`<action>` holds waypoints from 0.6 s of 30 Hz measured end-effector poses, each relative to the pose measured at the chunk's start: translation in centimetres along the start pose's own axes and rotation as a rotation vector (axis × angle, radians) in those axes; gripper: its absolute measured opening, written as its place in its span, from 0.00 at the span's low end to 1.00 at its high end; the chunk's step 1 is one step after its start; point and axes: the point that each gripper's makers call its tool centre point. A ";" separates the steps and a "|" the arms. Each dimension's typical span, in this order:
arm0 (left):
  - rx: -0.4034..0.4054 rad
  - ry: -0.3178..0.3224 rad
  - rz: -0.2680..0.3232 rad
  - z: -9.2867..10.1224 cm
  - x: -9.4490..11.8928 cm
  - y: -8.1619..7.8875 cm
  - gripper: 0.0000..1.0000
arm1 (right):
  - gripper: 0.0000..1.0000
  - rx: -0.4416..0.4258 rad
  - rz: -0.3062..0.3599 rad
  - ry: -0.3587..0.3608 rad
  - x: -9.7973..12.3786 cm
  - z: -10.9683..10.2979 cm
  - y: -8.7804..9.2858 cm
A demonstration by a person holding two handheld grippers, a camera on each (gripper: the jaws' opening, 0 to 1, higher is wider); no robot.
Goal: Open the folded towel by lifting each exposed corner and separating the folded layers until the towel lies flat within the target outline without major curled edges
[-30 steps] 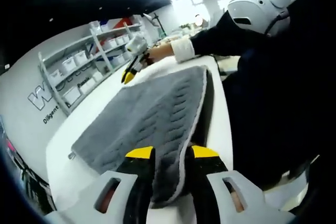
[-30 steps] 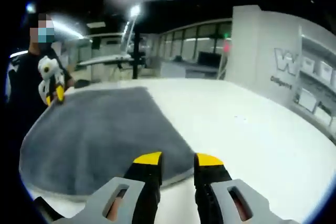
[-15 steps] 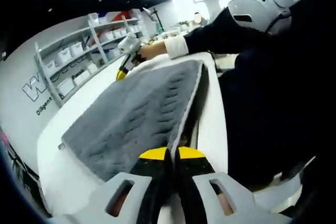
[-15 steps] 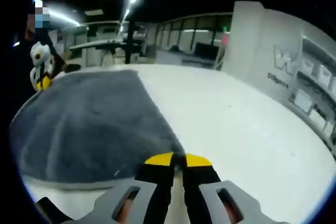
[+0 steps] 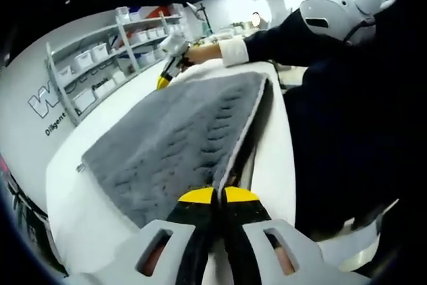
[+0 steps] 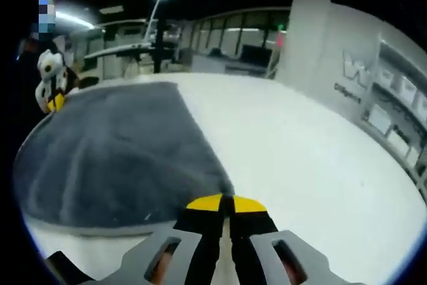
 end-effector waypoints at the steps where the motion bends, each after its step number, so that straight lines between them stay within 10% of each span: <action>1: 0.002 -0.005 -0.005 -0.1 0.1 0.1 0.03 | 0.00 -0.005 -0.003 0.001 0.2 0.0 0.1; 18: 0.024 -0.071 -0.043 -2.2 1.1 1.3 0.04 | 0.00 -0.050 -0.035 -0.004 2.4 1.3 1.8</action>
Point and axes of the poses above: the point that each gripper's makers call its tool centre point, and the gripper's own axes: x roughly backward along the fingers, z roughly to its right, y roughly out of its underside, and after that the axes turned 15 degrees about y, right-handed
